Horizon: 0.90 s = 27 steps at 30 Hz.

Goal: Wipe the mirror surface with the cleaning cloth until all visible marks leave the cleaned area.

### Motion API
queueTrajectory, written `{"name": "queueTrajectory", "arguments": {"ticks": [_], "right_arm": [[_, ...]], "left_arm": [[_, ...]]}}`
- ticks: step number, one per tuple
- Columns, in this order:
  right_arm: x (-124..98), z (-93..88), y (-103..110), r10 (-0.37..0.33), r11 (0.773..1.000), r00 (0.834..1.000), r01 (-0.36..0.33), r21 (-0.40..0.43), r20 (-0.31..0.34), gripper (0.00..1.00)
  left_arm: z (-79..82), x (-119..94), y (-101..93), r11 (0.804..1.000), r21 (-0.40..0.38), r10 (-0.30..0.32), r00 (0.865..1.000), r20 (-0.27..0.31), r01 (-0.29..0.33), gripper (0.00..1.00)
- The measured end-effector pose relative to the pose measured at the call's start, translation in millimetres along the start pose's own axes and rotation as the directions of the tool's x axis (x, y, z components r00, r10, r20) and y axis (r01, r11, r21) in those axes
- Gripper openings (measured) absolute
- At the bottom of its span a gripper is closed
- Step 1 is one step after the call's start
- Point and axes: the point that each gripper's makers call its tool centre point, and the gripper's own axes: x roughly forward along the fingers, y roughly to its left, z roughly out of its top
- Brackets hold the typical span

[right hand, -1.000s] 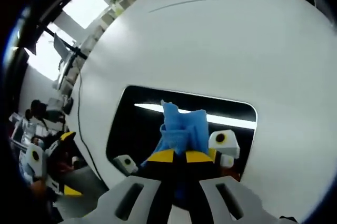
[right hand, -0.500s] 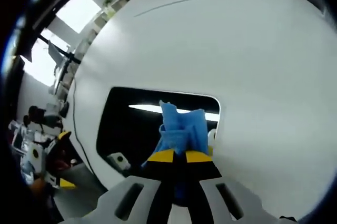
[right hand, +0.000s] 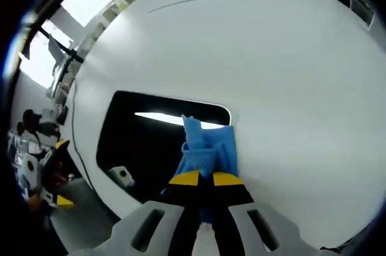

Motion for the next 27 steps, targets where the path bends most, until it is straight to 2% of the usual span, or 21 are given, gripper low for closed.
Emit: {"name": "queueTrajectory", "arguments": {"ticks": [10, 16, 27], "right_arm": [[4.0, 1.8, -2.9, -0.015, 1.0, 1.0, 0.014, 0.025, 0.023, 0.0], [-0.6, -13.1, 4.7, -0.031, 0.999, 0.999, 0.031, 0.006, 0.029, 0.0], [-7.7, -32.1, 10.4, -0.006, 0.999, 1.0, 0.005, 0.045, 0.02, 0.0]], "left_arm": [[0.6, 0.0, 0.3, 1.0, -0.007, 0.0, 1.0, 0.006, 0.0, 0.99], [1.5, -0.5, 2.1, 1.0, -0.018, 0.007, 1.0, 0.017, -0.006, 0.99], [2.0, -0.2, 2.8, 1.0, -0.025, 0.012, 1.0, 0.021, -0.011, 0.99]]}}
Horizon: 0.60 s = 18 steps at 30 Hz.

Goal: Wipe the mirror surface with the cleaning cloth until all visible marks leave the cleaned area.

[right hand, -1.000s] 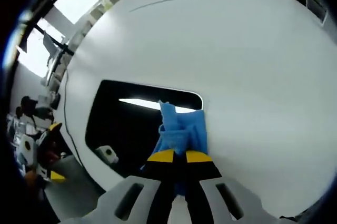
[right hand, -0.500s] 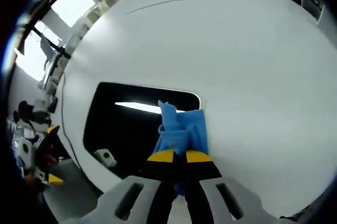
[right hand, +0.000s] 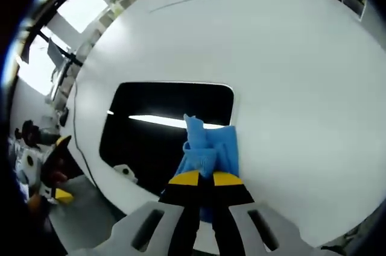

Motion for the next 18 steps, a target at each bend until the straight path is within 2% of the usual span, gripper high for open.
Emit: {"name": "queueTrajectory", "arguments": {"ticks": [4, 7, 18], "right_arm": [[-2.7, -8.6, 1.5, -0.001, 1.0, 1.0, 0.001, -0.006, -0.002, 0.0], [-4.4, -14.9, 2.6, 0.014, 0.999, 1.0, -0.014, 0.032, -0.007, 0.0], [-3.9, -15.2, 4.8, -0.005, 0.999, 1.0, 0.005, 0.044, -0.002, 0.0]], "left_arm": [[0.2, -0.4, 0.0, 1.0, -0.007, 0.001, 1.0, 0.002, -0.001, 0.99], [1.2, -0.7, 0.7, 1.0, -0.015, 0.003, 1.0, 0.009, -0.003, 0.99], [1.7, -0.3, 0.3, 1.0, -0.011, 0.0, 1.0, 0.01, 0.0, 0.99]]}}
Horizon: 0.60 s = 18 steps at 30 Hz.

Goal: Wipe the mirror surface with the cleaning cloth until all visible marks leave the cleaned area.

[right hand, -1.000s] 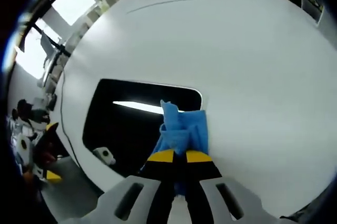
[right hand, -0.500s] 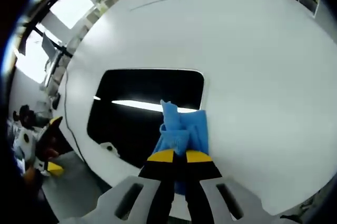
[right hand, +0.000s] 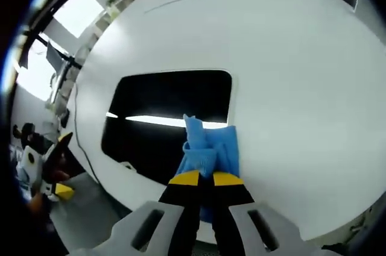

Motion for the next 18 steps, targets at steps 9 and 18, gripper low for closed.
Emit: {"name": "queueTrajectory", "arguments": {"ticks": [9, 18], "right_arm": [[8.2, 5.4, 16.0, -0.002, 1.0, 1.0, 0.001, -0.014, -0.009, 0.0], [17.1, 11.3, 38.8, 0.007, 0.999, 1.0, -0.007, -0.051, -0.009, 0.0]], "left_arm": [[-0.2, 0.3, 0.7, 1.0, 0.003, 0.006, 1.0, 0.0, -0.006, 0.99], [-1.8, 0.7, 0.7, 1.0, 0.012, 0.006, 1.0, -0.013, -0.006, 0.99]]}}
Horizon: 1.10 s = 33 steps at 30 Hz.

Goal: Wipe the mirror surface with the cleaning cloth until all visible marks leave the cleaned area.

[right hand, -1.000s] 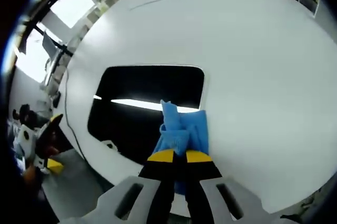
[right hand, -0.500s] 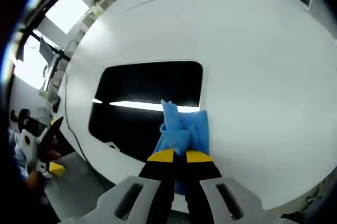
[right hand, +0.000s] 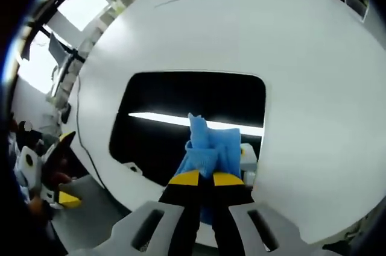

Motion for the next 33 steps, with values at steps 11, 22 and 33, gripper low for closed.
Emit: {"name": "queueTrajectory", "arguments": {"ticks": [11, 22, 33], "right_arm": [[9.3, 8.1, 34.2, 0.021, 0.999, 1.0, -0.022, -0.039, -0.007, 0.0], [20.4, 15.6, 71.2, 0.033, 0.995, 0.999, -0.034, -0.098, -0.009, 0.0], [28.8, 20.8, 104.3, 0.058, 0.992, 0.998, -0.059, -0.11, -0.018, 0.0]], "left_arm": [[-1.5, -0.3, 0.0, 1.0, 0.0, 0.003, 1.0, -0.007, -0.003, 0.99], [-1.6, -1.7, 3.4, 1.0, -0.008, 0.015, 1.0, -0.001, -0.015, 0.99], [-3.2, -0.2, -2.3, 1.0, 0.007, -0.016, 1.0, -0.014, 0.016, 0.99]]}}
